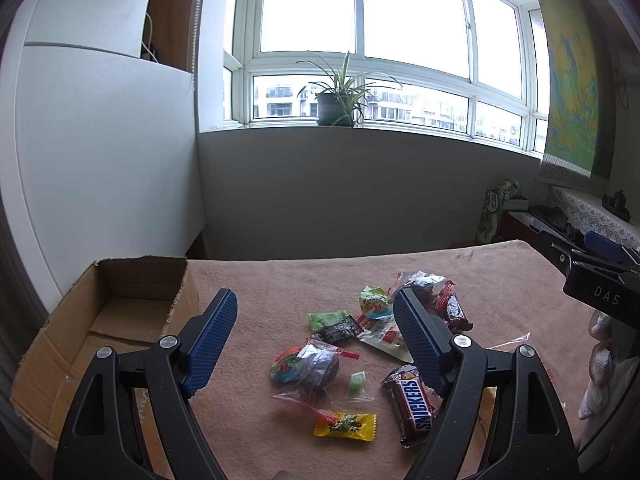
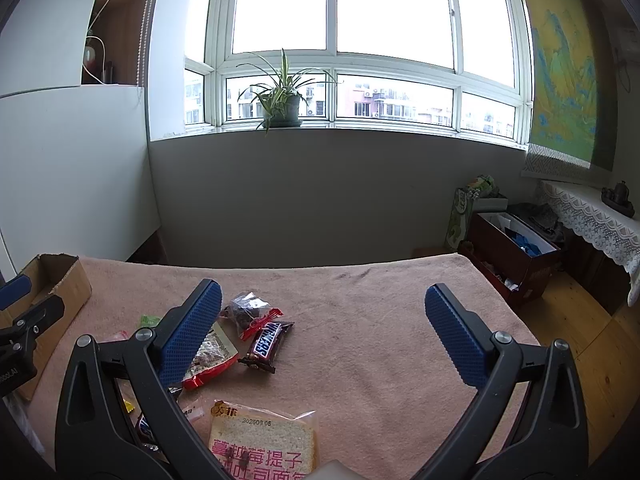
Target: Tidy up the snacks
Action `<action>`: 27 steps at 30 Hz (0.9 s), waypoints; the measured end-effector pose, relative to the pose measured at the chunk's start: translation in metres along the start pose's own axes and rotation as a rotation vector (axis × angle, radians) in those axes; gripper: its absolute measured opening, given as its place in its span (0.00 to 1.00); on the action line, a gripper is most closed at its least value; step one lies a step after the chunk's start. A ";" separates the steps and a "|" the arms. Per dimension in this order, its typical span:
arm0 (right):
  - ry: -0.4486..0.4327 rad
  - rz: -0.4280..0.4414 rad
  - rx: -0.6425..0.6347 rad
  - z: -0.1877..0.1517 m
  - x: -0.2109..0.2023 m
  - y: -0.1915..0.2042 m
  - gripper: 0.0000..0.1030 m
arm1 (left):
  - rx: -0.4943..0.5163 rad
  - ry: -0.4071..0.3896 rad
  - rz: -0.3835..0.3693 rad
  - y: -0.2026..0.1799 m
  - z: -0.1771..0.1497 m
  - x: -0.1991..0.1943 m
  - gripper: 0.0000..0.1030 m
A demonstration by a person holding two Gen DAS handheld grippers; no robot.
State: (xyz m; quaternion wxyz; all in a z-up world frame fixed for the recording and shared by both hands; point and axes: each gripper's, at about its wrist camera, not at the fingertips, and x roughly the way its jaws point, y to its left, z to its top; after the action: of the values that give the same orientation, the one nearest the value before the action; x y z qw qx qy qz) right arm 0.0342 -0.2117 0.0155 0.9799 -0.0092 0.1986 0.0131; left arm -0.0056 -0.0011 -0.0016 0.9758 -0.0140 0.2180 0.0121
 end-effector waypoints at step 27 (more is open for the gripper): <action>0.130 0.235 0.067 0.001 0.005 -0.003 1.00 | -0.121 0.009 0.030 0.047 0.007 -0.011 0.78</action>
State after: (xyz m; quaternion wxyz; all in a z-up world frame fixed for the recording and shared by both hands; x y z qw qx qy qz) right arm 0.0392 -0.2142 0.0140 0.9565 0.0458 0.2617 0.1204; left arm -0.0138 0.0463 0.0079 0.9719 -0.0697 0.2213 0.0400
